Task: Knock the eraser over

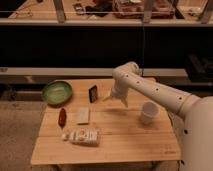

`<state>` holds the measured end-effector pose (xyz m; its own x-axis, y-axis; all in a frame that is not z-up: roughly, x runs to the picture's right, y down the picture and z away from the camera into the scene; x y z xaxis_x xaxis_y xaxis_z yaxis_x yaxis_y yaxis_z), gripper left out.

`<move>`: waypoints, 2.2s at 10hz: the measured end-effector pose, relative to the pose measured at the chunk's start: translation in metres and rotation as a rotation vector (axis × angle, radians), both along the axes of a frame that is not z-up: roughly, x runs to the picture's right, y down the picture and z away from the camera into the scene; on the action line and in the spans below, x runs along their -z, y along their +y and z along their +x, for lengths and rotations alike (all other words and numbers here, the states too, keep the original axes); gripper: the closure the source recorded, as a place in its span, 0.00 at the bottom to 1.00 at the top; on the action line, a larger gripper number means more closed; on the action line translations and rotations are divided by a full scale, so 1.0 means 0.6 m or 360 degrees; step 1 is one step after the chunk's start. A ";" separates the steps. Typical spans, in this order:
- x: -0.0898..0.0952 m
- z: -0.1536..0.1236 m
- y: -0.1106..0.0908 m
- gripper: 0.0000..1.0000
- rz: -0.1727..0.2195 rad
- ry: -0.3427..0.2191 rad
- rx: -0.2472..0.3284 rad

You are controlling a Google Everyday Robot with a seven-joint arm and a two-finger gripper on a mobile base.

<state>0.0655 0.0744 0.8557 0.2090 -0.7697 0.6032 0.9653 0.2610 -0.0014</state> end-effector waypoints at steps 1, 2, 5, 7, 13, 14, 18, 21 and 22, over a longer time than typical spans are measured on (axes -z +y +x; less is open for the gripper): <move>0.000 0.000 0.000 0.20 0.0000 0.0000 0.0000; 0.000 0.000 0.000 0.20 0.0000 0.0000 0.0000; 0.000 0.000 0.000 0.20 0.0000 0.0000 0.0000; 0.001 0.000 -0.002 0.21 0.0004 0.0000 -0.0001; 0.105 0.029 -0.087 0.76 0.0288 -0.0127 0.0015; 0.111 0.038 -0.084 0.84 0.0282 -0.0130 -0.0001; 0.090 0.026 -0.053 1.00 0.0240 -0.0230 0.0017; 0.059 -0.021 -0.049 1.00 0.0260 -0.0333 0.0069; 0.045 -0.032 -0.049 1.00 0.0261 -0.0342 0.0080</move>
